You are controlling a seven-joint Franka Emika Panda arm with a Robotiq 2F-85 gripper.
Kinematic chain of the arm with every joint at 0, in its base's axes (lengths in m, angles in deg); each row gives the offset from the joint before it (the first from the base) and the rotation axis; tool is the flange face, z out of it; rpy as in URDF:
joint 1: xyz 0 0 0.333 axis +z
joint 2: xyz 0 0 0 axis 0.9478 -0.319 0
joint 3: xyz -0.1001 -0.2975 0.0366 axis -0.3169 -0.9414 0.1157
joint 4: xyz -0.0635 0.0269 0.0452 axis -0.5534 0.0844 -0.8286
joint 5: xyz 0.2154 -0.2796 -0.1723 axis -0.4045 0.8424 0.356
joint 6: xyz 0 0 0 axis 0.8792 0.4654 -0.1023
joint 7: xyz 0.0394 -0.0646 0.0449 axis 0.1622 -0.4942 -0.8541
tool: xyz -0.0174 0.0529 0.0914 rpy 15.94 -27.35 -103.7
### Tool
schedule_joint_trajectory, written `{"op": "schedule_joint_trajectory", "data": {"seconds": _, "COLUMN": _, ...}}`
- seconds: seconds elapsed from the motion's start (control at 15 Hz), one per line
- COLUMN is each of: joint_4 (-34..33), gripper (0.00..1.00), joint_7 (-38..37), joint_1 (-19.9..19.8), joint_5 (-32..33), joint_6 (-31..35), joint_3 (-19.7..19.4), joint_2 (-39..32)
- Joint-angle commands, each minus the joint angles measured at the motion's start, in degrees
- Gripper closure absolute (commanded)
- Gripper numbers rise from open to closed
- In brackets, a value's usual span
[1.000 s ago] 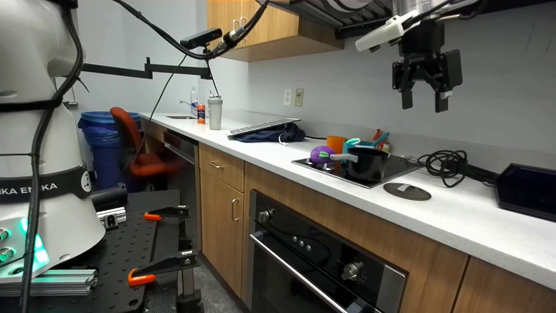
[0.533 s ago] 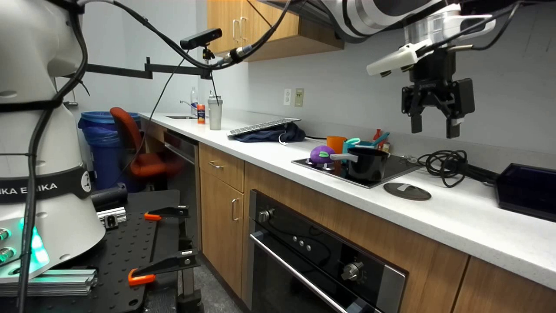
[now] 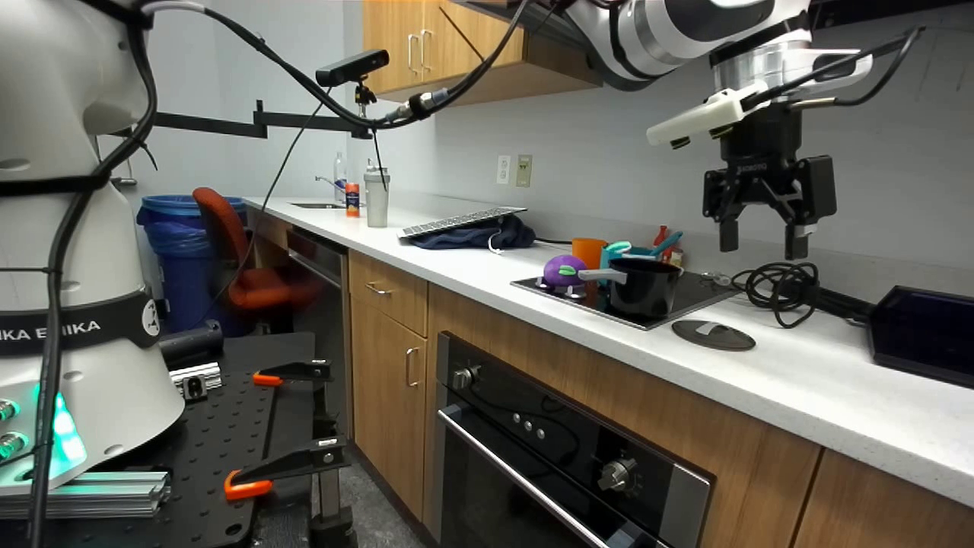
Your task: Put the lid on the pot
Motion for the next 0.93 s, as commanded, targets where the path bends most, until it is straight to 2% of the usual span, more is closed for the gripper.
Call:
{"op": "schedule_joint_trajectory", "data": {"seconds": 0.0, "joint_4": -0.61, "gripper": 0.00, "joint_7": 0.15, "joint_1": -0.18, "joint_5": 0.29, "joint_6": -1.88, "joint_3": 0.17, "joint_2": -0.08}}
{"op": "schedule_joint_trajectory", "data": {"seconds": 0.87, "joint_4": -1.48, "gripper": 0.00, "joint_7": 0.37, "joint_1": -0.20, "joint_5": 0.37, "joint_6": -3.32, "joint_3": 0.20, "joint_2": -0.44}}
